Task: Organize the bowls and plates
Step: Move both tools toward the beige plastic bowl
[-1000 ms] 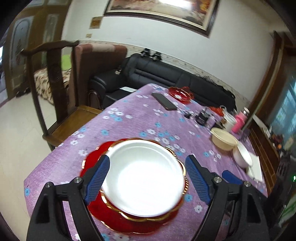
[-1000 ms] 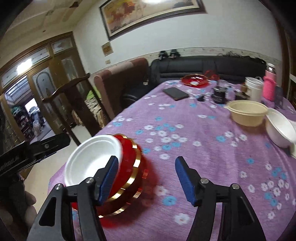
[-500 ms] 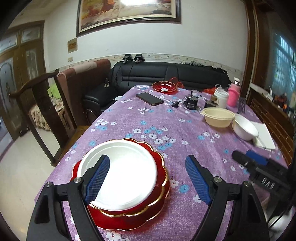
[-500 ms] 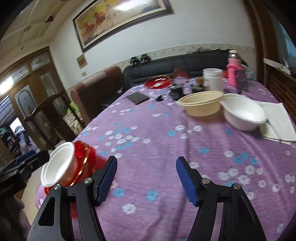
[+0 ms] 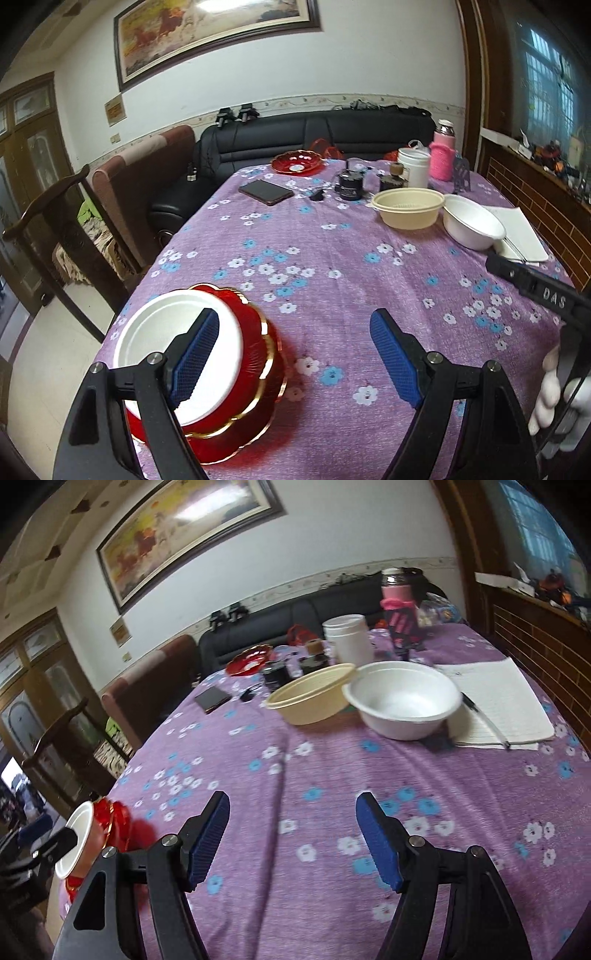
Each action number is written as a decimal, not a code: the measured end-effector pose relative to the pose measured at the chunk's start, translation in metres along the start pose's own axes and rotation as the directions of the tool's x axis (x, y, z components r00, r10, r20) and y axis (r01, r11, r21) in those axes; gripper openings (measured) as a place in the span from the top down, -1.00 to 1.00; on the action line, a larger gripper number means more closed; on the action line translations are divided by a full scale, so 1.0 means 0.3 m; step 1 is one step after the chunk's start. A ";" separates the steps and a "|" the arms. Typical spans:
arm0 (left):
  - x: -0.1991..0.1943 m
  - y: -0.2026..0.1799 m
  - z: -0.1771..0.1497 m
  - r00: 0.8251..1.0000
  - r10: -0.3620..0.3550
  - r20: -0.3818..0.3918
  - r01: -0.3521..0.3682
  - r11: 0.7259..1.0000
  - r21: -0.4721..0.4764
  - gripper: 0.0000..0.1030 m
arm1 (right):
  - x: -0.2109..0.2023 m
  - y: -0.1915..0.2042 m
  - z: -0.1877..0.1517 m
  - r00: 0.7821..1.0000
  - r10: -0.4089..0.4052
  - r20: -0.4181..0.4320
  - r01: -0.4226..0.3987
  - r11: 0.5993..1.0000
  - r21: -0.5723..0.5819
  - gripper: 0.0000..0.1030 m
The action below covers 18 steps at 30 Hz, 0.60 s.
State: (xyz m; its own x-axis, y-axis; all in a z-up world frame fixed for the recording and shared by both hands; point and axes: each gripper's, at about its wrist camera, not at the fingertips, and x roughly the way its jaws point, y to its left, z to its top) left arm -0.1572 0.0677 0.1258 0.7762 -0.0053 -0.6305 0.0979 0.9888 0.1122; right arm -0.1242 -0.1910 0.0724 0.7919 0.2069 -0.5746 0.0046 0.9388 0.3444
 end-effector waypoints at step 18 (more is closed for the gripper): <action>0.242 -0.119 0.217 0.959 -0.246 -0.142 0.230 0.966 -0.118 -0.61 | 0.097 -0.327 0.262 0.991 -0.118 0.060 0.097 0.958 0.271 -0.46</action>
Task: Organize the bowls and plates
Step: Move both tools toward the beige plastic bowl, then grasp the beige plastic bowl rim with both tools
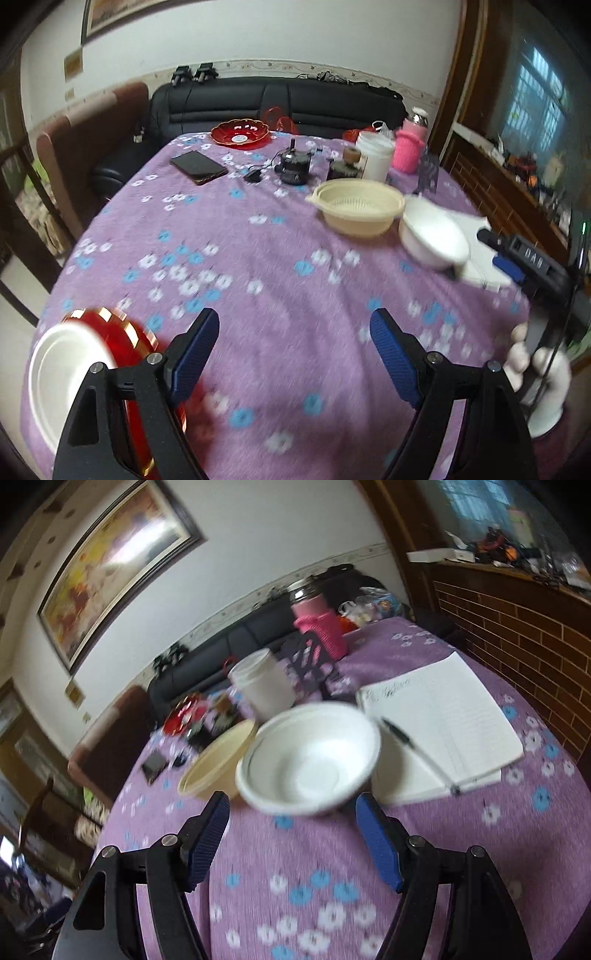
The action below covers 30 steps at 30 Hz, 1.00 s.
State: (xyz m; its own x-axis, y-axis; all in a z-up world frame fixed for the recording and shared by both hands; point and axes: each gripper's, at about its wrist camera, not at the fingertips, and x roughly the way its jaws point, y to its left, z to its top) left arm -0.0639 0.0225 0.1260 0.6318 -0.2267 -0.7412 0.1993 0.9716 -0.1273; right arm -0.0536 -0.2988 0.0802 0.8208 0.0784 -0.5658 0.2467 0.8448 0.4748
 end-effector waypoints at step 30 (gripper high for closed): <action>0.759 -0.108 0.352 0.945 -0.206 -0.256 0.117 0.939 -0.323 -0.03 | 0.167 -0.129 0.040 0.993 0.113 -0.025 -0.107 0.981 0.160 -0.46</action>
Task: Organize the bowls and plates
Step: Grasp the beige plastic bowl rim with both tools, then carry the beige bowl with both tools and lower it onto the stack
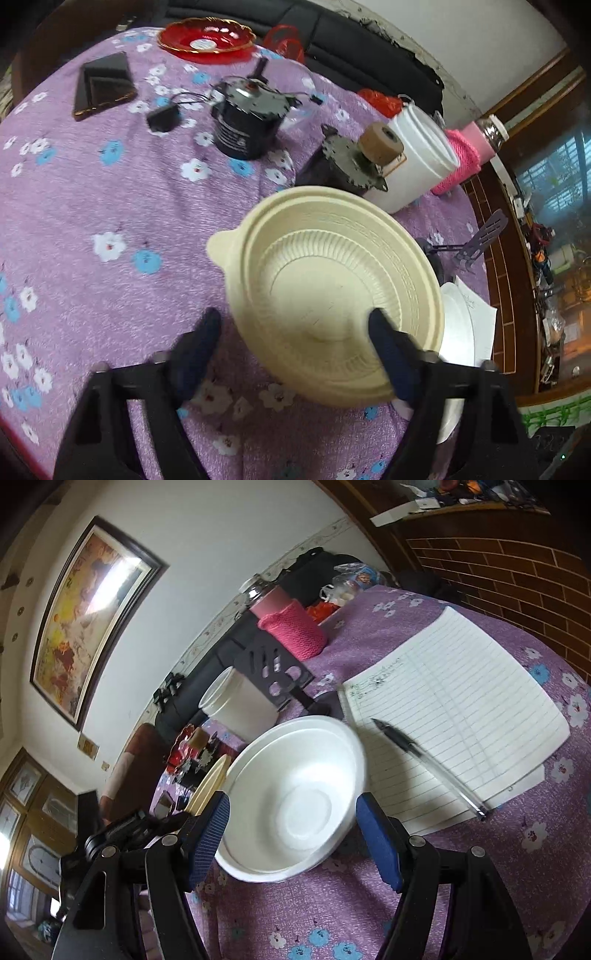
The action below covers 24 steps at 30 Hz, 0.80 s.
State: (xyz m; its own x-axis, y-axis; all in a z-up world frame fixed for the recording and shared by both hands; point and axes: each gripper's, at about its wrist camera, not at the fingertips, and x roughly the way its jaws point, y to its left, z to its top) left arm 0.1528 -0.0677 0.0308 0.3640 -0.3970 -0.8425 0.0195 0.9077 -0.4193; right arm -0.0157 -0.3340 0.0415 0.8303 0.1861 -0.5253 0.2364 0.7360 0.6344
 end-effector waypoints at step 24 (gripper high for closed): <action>-0.209 0.116 -0.147 0.998 -0.054 0.044 0.053 0.998 0.044 0.73 | 0.037 0.170 -0.093 0.913 0.349 -0.209 -0.365 0.930 -0.043 -0.47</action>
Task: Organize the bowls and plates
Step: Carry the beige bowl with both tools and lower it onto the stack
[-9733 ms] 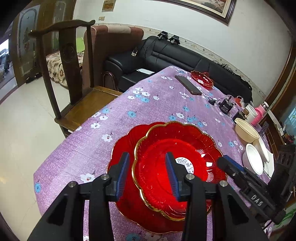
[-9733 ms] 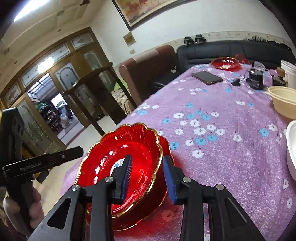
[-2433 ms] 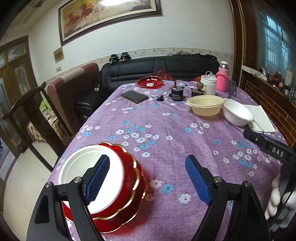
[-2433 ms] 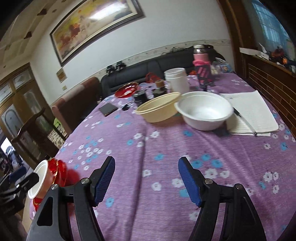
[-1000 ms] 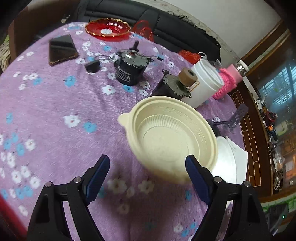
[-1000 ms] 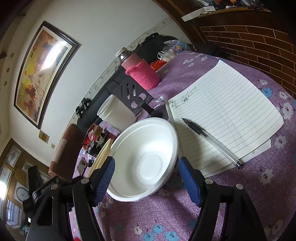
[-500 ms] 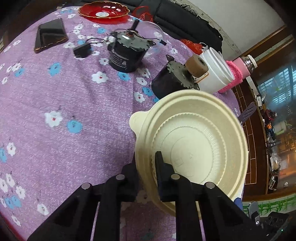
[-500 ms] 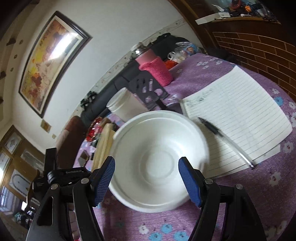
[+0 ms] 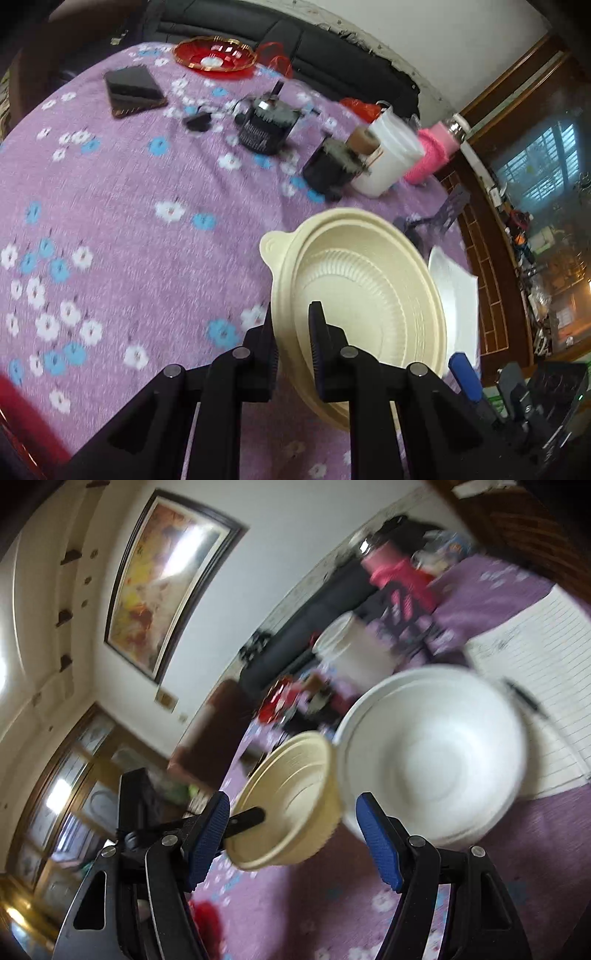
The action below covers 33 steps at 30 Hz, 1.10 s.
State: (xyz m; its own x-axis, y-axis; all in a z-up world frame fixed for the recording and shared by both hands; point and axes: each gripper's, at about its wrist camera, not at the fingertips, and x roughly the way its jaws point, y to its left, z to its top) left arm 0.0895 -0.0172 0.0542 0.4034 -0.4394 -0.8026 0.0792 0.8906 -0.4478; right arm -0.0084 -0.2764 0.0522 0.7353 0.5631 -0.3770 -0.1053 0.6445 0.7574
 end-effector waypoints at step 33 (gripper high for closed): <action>-0.093 0.054 -0.112 0.987 0.144 0.071 -0.148 0.988 0.041 0.71 | 0.162 0.071 -0.111 0.988 -0.108 -0.108 0.095 0.988 -0.120 0.61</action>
State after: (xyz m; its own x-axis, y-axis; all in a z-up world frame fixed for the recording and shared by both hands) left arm 0.0489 0.0056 0.0560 0.4743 -0.2967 -0.8289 0.0564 0.9498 -0.3077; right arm 0.0026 -0.2182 0.0321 0.6661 0.5429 -0.5115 -0.1147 0.7522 0.6489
